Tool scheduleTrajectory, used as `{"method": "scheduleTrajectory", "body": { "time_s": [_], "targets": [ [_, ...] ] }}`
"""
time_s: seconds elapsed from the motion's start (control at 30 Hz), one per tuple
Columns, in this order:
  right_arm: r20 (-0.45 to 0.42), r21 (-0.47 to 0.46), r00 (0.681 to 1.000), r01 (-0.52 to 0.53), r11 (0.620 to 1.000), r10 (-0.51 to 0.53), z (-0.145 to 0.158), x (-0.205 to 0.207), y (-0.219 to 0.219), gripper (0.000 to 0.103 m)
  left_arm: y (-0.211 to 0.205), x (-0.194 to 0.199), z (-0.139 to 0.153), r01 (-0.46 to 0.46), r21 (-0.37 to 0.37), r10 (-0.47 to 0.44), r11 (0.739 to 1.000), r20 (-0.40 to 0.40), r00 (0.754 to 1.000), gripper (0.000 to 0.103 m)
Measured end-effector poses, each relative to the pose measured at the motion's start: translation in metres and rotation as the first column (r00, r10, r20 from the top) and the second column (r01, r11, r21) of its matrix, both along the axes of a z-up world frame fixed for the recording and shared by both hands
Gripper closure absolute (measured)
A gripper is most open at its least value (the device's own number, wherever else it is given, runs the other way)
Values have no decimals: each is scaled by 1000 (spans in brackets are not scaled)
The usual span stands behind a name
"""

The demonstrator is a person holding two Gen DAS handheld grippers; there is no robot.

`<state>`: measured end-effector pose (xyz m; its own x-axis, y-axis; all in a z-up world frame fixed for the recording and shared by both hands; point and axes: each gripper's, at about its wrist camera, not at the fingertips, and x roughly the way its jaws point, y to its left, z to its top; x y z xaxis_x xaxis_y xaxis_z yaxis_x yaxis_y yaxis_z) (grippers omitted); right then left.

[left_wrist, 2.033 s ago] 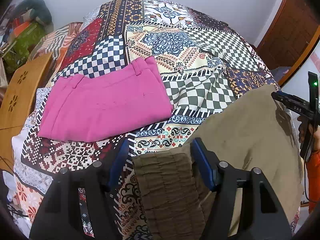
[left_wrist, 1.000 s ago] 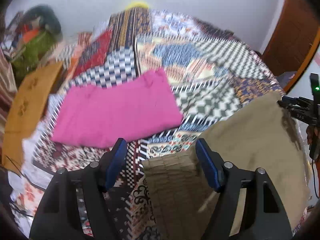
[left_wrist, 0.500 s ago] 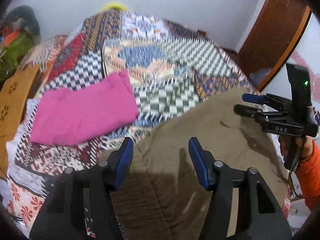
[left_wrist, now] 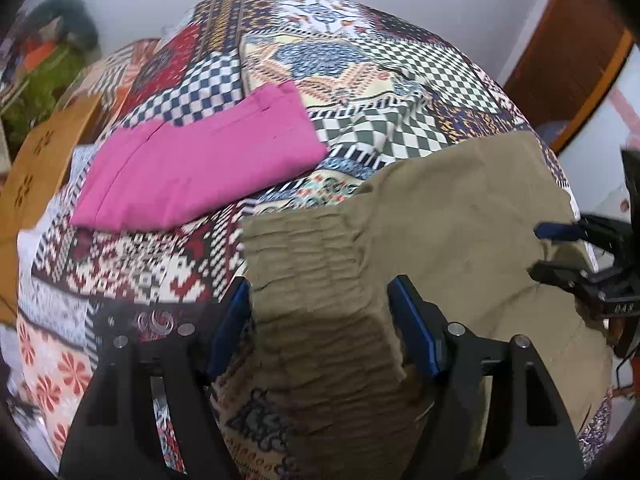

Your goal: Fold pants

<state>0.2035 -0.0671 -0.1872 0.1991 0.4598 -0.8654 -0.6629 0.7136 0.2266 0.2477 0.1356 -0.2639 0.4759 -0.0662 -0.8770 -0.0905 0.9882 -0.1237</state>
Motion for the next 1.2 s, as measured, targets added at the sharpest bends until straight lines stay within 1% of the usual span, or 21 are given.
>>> {"method": "scheduleTrajectory", "body": {
  "time_s": [0.07,0.13,0.3,0.37,0.6,0.7,0.77,0.83,1.0,1.13,1.2],
  "targets": [
    [12,-6,1000,20,1000,-20,3,-8,-8,41,3,-7,2,-17,-12,17,1000,4,1000,31],
    [12,-9,999,49,999,-48,5,-15,-18,41,3,-13,4,-23,-3,23,1000,8,1000,31],
    [-9,8,992,127,992,-127,4,-28,-45,40,-8,-31,13,-13,77,11,997,25,1000,31],
    [-13,6,987,161,987,-161,3,-36,-56,40,-11,-37,17,-7,96,4,995,29,1000,31],
    [-5,-5,972,234,972,-234,1,-61,-89,40,-15,-56,25,-24,96,20,995,38,999,31],
    [-13,-27,965,262,965,-262,2,-65,-97,40,-16,-62,37,-44,106,38,993,58,998,31],
    [-12,-31,959,282,959,-282,5,-66,-102,40,-17,-68,49,-71,138,59,988,85,995,31],
    [1,-34,955,296,955,-296,10,-67,-104,40,-15,-75,60,-87,146,72,986,108,992,31],
    [41,19,955,294,955,-295,28,-72,-100,40,-13,-93,79,-113,129,94,985,142,985,29],
    [85,73,961,258,963,-264,46,-74,-84,40,-18,-109,85,-134,123,115,983,154,981,23],
    [99,92,964,237,967,-246,52,-75,-75,40,-22,-116,86,-135,105,118,985,150,981,22]
  ]
}}
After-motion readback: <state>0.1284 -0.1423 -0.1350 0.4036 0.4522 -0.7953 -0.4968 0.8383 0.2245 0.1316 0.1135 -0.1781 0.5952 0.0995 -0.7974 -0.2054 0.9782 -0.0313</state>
